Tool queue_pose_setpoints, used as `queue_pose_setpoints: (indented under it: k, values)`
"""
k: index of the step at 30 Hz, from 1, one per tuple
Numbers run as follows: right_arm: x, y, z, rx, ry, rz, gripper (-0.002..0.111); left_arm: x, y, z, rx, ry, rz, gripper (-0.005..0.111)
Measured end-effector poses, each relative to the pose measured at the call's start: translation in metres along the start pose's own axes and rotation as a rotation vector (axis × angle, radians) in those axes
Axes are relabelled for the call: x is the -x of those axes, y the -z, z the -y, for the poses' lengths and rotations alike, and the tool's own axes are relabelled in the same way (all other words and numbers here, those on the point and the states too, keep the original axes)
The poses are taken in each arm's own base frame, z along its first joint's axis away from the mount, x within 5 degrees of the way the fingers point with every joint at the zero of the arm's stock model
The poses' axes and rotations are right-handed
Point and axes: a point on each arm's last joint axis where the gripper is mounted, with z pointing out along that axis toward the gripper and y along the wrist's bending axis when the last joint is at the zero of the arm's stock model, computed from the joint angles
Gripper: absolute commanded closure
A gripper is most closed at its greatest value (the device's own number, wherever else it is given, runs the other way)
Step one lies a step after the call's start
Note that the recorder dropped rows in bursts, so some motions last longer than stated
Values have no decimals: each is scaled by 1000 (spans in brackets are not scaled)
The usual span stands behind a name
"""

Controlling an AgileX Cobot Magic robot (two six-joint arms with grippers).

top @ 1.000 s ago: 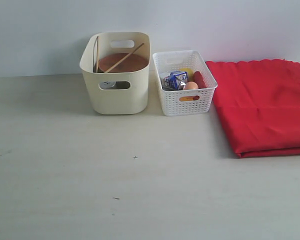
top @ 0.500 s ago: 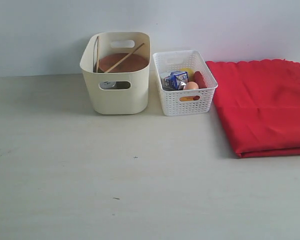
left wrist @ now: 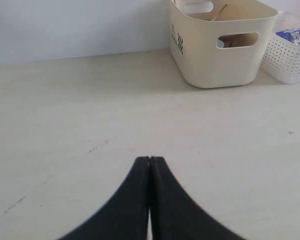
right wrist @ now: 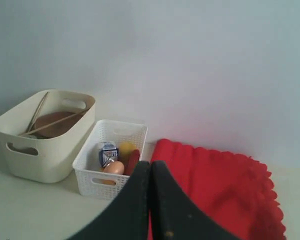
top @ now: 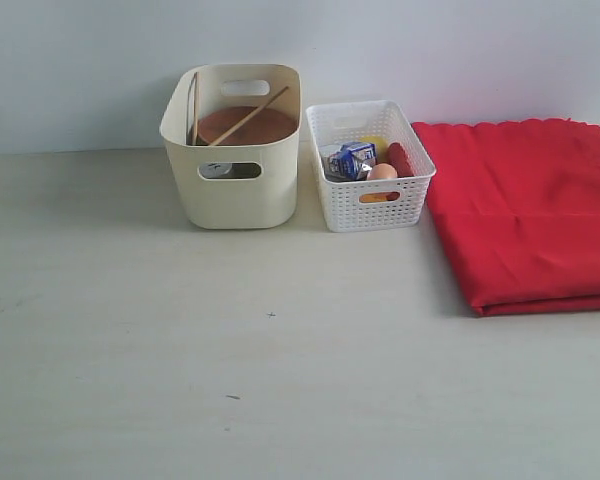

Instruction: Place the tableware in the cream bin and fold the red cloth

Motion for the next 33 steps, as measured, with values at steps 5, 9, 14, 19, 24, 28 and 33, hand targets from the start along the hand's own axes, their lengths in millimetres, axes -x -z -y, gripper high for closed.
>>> queue_pose_setpoints:
  k: [5, 9, 14, 19, 24, 28, 33]
  values:
    - [-25, -11, -3, 31, -21, -23, 108, 0, 0, 0, 0, 0, 0, 107]
    - [-30, -14, -5, 43, -38, -17, 108, 0, 0, 0, 0, 0, 0, 107]
    - [-30, -14, -5, 42, -44, -8, 108, 0, 0, 0, 0, 0, 0, 107]
    - [-30, -14, -5, 42, -44, -8, 108, 0, 0, 0, 0, 0, 0, 107]
    - [-30, -14, -5, 43, -46, -7, 108, 0, 0, 0, 0, 0, 0, 107]
    - [-30, -14, -5, 43, -47, -7, 108, 0, 0, 0, 0, 0, 0, 107]
    - [-30, -14, -4, 37, -36, -5, 108, 0, 0, 0, 0, 0, 0, 107]
